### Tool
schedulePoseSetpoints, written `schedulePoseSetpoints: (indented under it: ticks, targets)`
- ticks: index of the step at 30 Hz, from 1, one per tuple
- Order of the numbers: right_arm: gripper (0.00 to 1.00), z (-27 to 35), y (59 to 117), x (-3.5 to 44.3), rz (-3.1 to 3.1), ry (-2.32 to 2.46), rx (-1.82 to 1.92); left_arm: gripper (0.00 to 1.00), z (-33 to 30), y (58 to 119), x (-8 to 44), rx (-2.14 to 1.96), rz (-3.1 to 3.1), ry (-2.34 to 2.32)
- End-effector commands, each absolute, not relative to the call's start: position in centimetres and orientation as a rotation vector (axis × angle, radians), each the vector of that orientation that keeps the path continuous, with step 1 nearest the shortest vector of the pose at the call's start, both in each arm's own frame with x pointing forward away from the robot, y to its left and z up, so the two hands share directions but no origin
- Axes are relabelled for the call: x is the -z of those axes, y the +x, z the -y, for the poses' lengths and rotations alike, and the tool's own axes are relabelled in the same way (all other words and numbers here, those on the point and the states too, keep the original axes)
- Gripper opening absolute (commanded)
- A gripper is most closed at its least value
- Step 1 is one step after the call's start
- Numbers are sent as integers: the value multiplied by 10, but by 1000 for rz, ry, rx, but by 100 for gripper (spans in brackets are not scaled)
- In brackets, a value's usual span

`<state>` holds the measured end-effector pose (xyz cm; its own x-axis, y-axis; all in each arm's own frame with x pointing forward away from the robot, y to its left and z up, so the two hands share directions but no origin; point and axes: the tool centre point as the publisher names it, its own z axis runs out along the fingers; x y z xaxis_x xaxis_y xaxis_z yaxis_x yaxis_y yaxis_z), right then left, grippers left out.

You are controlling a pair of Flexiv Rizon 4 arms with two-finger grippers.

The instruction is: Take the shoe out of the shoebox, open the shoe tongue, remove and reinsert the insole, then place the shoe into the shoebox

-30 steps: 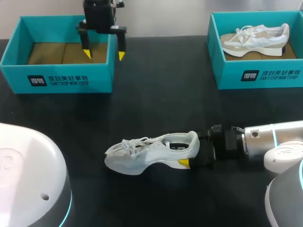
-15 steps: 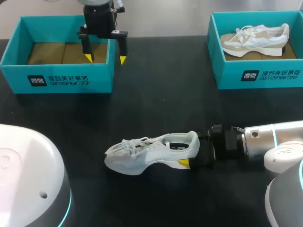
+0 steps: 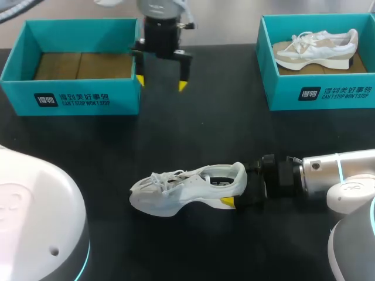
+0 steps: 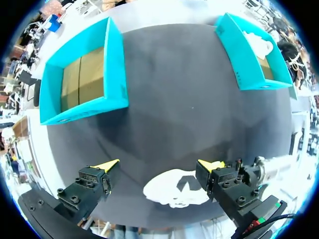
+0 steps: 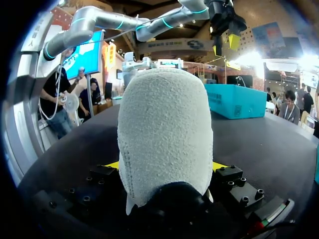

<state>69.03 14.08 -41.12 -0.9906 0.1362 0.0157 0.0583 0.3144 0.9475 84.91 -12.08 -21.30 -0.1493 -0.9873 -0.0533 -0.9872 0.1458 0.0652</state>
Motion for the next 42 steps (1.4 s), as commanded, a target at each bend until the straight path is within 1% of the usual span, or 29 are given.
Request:
schedulePoseSetpoints:
  ticks: [1,20,25,29,35,40,42]
  targets:
    - [0,-141,690,410,-2495,187,-1787,100,138,854,214,173,2374,2022]
    - [0,-141,690,410,-2495,187,-1787,100,138,854,214,173,2374,2022]
    - [0,-141,690,410,-2495,187,-1787,100,156,829,216,235,2397,2106]
    - [0,-141,690,410,-2495,187,-1787,100,165,801,215,200,2407,2085]
    - [0,-141,690,410,-2495,187,-1787,100,165,775,219,120,2345,2113]
    - [0,-141,690,410,-2495,187,-1787,100,161,754,222,39,2235,2252]
    - [0,-141,690,410,-2495,187,-1787,100,161,754,222,39,2235,2252]
